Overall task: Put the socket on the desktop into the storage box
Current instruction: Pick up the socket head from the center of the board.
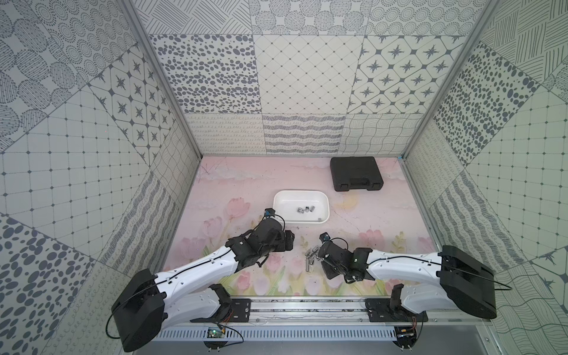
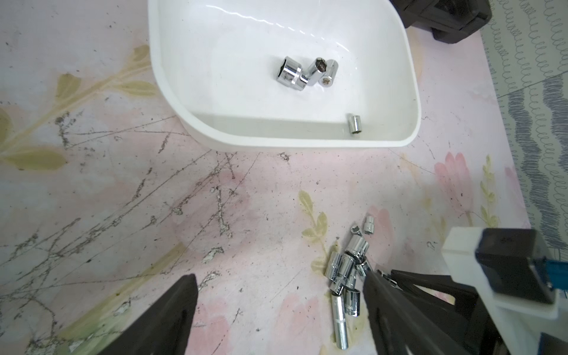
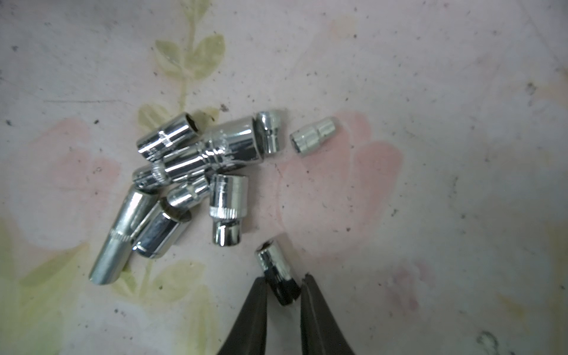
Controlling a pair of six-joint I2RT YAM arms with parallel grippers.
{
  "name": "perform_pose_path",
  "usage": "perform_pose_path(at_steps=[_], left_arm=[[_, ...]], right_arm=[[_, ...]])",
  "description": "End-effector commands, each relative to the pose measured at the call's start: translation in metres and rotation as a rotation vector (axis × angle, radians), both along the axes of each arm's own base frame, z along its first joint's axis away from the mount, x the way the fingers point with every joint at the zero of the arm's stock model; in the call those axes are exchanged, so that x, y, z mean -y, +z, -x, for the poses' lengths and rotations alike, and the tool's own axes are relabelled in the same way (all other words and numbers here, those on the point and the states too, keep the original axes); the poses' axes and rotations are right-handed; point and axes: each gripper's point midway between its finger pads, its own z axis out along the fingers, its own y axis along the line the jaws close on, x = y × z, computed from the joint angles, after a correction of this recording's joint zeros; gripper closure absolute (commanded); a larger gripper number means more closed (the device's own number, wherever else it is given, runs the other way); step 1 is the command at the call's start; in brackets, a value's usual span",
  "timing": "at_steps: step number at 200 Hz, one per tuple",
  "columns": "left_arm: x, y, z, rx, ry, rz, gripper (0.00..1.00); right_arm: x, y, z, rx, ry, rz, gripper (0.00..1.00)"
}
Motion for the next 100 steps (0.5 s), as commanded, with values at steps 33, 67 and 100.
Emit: perform_pose_path(at_steps=[33,67,100], left_arm=[[-0.0029,0.0011,-0.0004,0.009,0.006,-0.008,0.11],[-0.0039,0.0035,-0.0002,0.019,0.008,-0.007,0.11],[-0.0066,0.005,-0.0009,0.028,0.019,-0.009,0.11]], right_arm=[[0.0017,-0.0051,0.0007,-0.011,-0.005,0.027,0.69],[0.0005,-0.0058,-0.0004,-0.009,-0.001,0.034,0.69],[-0.0012,-0.0119,0.0004,-0.027,0.008,0.057,0.75]])
